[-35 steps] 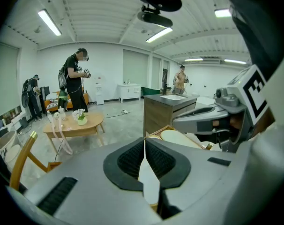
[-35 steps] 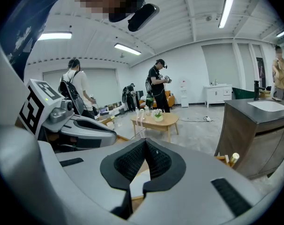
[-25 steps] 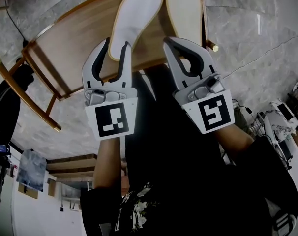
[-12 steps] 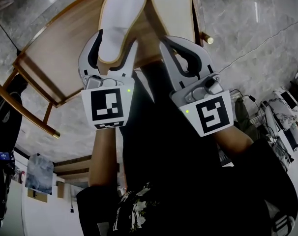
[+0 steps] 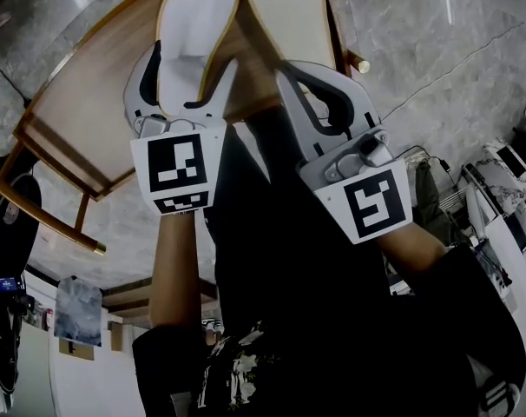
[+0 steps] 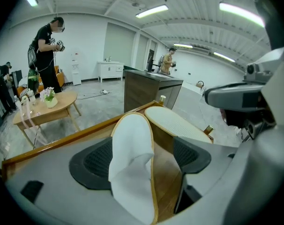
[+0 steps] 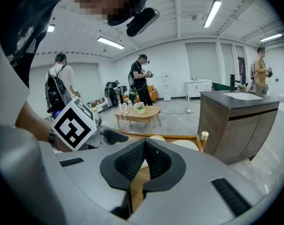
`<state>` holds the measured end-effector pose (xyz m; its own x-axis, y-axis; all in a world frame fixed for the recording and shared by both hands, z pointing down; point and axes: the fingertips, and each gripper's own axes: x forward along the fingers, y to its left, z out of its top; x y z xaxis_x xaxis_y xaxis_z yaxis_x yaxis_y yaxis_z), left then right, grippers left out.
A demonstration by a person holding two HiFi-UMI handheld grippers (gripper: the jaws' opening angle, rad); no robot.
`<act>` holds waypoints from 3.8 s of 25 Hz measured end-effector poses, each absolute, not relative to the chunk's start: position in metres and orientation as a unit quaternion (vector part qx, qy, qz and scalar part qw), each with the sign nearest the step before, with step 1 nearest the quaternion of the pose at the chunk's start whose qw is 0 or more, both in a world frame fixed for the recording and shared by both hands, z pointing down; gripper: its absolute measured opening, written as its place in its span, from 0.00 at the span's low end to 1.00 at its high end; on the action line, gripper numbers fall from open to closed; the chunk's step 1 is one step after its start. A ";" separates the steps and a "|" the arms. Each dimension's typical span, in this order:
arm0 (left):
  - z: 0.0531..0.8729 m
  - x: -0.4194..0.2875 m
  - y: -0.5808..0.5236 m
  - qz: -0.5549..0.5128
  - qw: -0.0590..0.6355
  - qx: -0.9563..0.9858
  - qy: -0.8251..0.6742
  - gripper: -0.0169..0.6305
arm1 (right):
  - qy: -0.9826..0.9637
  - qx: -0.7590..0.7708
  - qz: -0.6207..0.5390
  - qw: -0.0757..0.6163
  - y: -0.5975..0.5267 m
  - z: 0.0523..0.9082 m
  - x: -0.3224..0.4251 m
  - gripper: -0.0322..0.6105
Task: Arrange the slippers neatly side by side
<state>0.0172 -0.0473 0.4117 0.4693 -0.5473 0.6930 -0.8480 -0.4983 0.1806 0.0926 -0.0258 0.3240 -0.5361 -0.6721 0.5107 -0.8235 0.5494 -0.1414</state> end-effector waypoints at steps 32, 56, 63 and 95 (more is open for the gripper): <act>0.431 -0.008 -0.057 0.338 0.260 0.753 -0.501 0.06 | -0.865 0.432 0.159 0.199 -0.027 0.313 0.089 0.05; 0.407 -0.068 -0.028 0.303 0.282 0.699 -0.584 0.06 | -0.904 0.356 0.132 0.198 -0.017 0.301 0.040 0.05; 0.402 -0.099 -0.016 0.296 0.291 0.670 -0.616 0.06 | -0.916 0.321 0.133 0.200 -0.011 0.303 0.018 0.05; 0.429 -0.197 0.021 0.270 0.339 0.548 -0.716 0.06 | -0.927 0.257 0.125 0.244 -0.013 0.328 -0.014 0.05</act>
